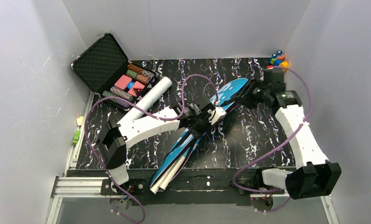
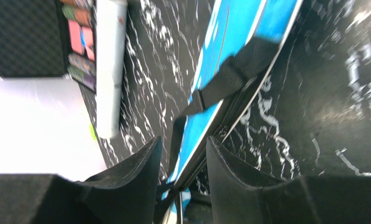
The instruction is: Pack up the badminton gear
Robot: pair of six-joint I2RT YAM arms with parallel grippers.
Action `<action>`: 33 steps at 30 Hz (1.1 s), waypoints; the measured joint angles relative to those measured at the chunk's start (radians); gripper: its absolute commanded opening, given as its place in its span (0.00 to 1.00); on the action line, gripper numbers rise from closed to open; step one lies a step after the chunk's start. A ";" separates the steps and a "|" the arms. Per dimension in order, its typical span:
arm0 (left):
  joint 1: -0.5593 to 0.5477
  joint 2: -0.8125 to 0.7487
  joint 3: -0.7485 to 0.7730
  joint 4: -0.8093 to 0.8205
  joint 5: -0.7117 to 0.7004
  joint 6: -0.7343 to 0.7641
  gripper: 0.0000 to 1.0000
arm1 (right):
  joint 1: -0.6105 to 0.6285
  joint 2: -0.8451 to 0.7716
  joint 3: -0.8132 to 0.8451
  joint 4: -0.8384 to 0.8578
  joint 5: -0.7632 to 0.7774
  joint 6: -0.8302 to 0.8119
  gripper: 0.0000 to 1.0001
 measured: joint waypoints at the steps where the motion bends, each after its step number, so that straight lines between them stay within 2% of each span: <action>1: 0.000 0.000 0.000 0.000 -0.001 0.000 0.00 | -0.020 -0.001 0.026 -0.009 0.005 -0.011 0.48; 4: 0.000 0.000 0.000 0.000 -0.003 0.000 0.00 | -0.098 -0.005 0.121 -0.024 0.024 -0.042 0.44; 7: 0.000 0.000 0.000 0.000 -0.004 0.000 0.00 | -0.145 -0.017 0.143 -0.026 0.026 -0.064 0.34; 8: 0.000 0.000 0.000 0.000 -0.004 0.000 0.00 | -0.152 -0.018 0.143 -0.031 0.026 -0.069 0.33; 13: 0.003 -0.001 0.000 0.000 -0.004 0.000 0.00 | -0.174 -0.025 0.051 -0.020 -0.003 -0.080 0.43; 17: 0.004 -0.001 0.000 0.000 -0.004 0.000 0.00 | -0.147 -0.026 -0.068 -0.003 -0.054 -0.062 0.49; 25: 0.004 -0.001 0.000 0.000 -0.004 0.000 0.00 | -0.082 -0.063 -0.260 0.134 -0.137 0.046 0.48; 31: 0.004 -0.001 0.000 0.000 -0.004 0.000 0.00 | -0.082 -0.067 -0.270 0.203 -0.139 0.079 0.46; 33: 0.004 -0.001 0.000 0.000 -0.004 0.000 0.00 | -0.082 -0.065 -0.269 0.212 -0.138 0.083 0.43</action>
